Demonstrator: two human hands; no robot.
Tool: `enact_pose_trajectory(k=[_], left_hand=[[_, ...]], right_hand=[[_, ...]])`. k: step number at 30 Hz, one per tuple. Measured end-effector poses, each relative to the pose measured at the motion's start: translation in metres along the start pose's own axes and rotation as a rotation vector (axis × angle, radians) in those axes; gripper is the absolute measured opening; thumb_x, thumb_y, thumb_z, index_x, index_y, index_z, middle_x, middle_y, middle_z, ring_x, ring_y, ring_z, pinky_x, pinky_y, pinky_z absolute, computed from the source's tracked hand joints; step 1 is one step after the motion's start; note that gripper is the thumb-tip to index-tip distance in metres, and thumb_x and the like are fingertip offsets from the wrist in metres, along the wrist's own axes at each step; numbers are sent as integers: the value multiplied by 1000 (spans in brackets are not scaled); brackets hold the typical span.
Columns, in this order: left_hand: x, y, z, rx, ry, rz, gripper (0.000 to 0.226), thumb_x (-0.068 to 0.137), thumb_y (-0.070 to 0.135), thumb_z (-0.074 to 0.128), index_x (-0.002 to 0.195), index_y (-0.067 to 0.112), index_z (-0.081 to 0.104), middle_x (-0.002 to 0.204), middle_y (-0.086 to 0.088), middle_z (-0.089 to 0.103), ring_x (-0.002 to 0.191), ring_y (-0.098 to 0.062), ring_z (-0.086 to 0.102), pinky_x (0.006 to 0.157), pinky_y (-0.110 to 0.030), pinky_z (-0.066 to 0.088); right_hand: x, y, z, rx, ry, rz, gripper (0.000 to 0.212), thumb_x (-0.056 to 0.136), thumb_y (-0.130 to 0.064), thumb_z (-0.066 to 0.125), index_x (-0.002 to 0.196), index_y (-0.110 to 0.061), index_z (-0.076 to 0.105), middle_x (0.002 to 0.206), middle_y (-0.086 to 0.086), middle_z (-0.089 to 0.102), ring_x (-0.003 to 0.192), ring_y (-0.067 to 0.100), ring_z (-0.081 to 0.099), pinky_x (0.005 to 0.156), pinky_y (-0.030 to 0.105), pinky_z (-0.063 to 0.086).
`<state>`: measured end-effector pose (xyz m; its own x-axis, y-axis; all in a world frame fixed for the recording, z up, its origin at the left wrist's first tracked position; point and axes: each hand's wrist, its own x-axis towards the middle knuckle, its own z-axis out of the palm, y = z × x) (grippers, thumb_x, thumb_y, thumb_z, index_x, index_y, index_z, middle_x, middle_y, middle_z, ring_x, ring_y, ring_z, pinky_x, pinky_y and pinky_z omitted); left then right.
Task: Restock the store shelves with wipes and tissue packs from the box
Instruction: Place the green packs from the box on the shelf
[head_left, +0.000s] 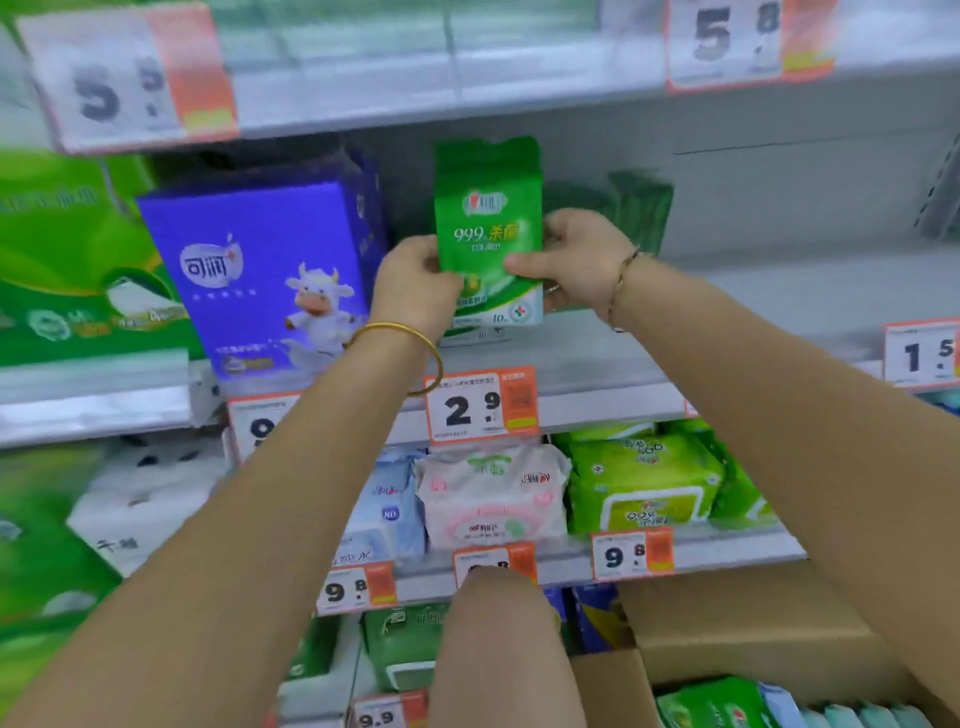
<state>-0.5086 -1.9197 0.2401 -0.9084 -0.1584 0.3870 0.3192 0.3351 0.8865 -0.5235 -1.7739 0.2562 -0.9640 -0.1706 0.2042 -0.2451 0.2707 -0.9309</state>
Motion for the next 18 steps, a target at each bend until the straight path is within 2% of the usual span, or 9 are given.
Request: enact_pose_trajectory(k=[2, 4, 7, 9, 12, 15, 18], left_hand=[[9, -15, 3, 62, 0, -62, 49, 58, 5, 55, 105, -1, 67, 104, -24, 69, 101, -36, 65, 90, -47, 52], [12, -25, 5, 135, -12, -121, 41, 65, -2, 54, 103, 0, 68, 104, -24, 69, 102, -36, 64, 90, -46, 53], [19, -40, 10, 183, -22, -155, 40, 76, -11, 47, 110, 2, 65, 107, -20, 68, 101, -32, 63, 89, -40, 53], [25, -45, 12, 196, -5, -153, 41, 79, -11, 44, 111, 3, 64, 106, -18, 68, 97, -30, 63, 85, -33, 52], [33, -47, 14, 219, 25, -161, 36, 81, -8, 44, 111, 2, 63, 106, -17, 66, 93, -27, 60, 78, -28, 47], [36, -50, 16, 249, 32, -158, 34, 82, -7, 44, 109, 0, 63, 107, -19, 66, 97, -30, 61, 78, -28, 46], [36, -49, 15, 264, 25, -166, 34, 83, -6, 43, 111, -1, 61, 110, -20, 64, 101, -33, 60, 80, -31, 48]], right_hand=[[20, 13, 13, -109, 20, 26, 36, 85, -4, 64, 116, 7, 51, 116, 25, 62, 83, 36, 67, 65, 45, 56], [33, 28, 22, -307, 52, 41, 38, 82, -12, 69, 114, 4, 53, 115, 23, 62, 95, 39, 65, 73, 50, 57], [43, 42, 30, -529, 125, 31, 43, 81, -22, 70, 115, -1, 54, 116, 16, 62, 102, 32, 62, 87, 41, 53], [47, 43, 32, -572, 165, 14, 44, 82, -24, 69, 117, -3, 51, 116, 13, 61, 105, 28, 59, 83, 31, 48], [50, 41, 36, -589, 207, -2, 45, 82, -23, 70, 117, -4, 48, 115, 12, 60, 100, 25, 55, 75, 26, 37], [52, 40, 39, -581, 259, -2, 46, 81, -20, 71, 116, -3, 46, 113, 14, 60, 87, 22, 47, 73, 27, 37], [54, 41, 40, -565, 301, -4, 45, 81, -17, 72, 115, -2, 46, 113, 15, 60, 86, 21, 45, 72, 26, 37]])
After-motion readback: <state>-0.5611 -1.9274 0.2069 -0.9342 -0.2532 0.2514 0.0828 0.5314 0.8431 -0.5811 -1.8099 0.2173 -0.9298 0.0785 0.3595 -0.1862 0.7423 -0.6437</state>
